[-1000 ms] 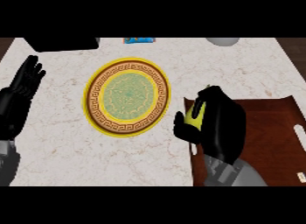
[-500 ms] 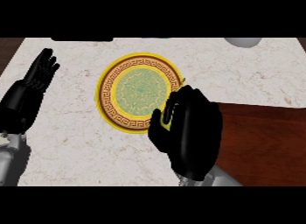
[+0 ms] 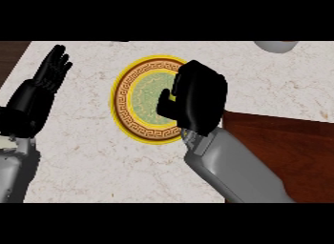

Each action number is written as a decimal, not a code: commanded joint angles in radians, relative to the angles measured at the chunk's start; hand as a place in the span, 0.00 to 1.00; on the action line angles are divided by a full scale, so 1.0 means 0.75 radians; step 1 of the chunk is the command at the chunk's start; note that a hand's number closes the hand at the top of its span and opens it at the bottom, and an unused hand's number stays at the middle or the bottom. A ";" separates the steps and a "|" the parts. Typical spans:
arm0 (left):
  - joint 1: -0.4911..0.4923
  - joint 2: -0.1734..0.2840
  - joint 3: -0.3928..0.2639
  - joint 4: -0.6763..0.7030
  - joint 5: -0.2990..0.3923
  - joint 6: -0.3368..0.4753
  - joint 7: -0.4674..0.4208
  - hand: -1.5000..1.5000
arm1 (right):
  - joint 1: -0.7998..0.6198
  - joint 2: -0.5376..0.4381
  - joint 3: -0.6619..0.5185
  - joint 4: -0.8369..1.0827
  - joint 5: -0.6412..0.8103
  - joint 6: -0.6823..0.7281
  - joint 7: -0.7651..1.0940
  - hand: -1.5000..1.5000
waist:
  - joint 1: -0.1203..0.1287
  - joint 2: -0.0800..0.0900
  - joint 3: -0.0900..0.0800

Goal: Pick the pear from the tray and place it in the plate

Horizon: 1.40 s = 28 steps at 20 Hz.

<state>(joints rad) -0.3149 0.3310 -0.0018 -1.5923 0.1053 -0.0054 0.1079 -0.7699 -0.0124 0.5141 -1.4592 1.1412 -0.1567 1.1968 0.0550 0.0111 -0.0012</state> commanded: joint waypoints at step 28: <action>-0.084 -0.049 -0.014 0.050 -0.008 -0.022 0.017 0.50 | -0.374 0.016 -0.220 0.932 -0.573 -1.225 -0.285 0.00 | 0.052 0.013 0.003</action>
<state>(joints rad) -0.3570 0.2938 -0.0286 -1.5617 0.0885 -0.0263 0.0984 -1.0284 -0.0057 0.3469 -0.7530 0.7576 -0.8846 0.9539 0.1052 0.0256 0.0006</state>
